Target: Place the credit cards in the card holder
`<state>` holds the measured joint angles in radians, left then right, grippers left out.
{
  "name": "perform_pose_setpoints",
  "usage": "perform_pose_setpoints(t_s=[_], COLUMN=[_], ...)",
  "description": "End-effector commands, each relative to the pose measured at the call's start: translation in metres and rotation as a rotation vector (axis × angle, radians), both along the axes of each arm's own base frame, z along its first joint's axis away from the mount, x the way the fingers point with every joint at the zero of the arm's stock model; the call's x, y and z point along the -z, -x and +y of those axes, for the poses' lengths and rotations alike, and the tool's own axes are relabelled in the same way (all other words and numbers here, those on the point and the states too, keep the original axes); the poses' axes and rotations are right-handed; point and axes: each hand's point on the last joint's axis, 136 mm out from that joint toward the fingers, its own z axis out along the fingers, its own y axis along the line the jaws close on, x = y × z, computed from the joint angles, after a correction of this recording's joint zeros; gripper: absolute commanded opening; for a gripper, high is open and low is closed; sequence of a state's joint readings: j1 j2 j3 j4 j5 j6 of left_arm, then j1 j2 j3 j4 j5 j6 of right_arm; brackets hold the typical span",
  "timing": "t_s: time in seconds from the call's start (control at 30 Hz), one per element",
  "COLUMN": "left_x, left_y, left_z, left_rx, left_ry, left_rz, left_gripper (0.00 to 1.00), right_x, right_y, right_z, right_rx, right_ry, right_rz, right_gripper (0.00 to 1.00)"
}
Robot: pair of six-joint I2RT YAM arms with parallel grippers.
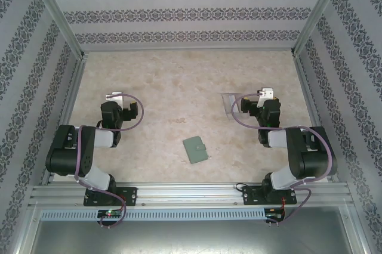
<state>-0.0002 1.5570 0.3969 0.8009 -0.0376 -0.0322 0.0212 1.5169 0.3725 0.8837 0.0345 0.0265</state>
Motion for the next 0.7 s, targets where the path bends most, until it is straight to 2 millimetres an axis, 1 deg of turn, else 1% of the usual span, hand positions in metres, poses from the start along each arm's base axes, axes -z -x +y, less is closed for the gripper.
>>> perform_pose_setpoints(t_s=[0.0, 0.67], left_x=[-0.0126, -0.0121], left_y=[-0.007, -0.0071], left_z=[-0.0004, -0.0004], left_rx=[0.001, 0.001], left_ry=[-0.017, -0.017], left_rz=[-0.049, -0.047], left_gripper=[0.99, 0.99], right_x=[-0.0103, -0.0099], right_y=[-0.0051, -0.005], right_z=[0.0007, -0.0005], right_rx=[-0.015, -0.005], right_ry=[-0.007, -0.006], right_rz=[-0.029, -0.027], right_gripper=[0.98, 0.98])
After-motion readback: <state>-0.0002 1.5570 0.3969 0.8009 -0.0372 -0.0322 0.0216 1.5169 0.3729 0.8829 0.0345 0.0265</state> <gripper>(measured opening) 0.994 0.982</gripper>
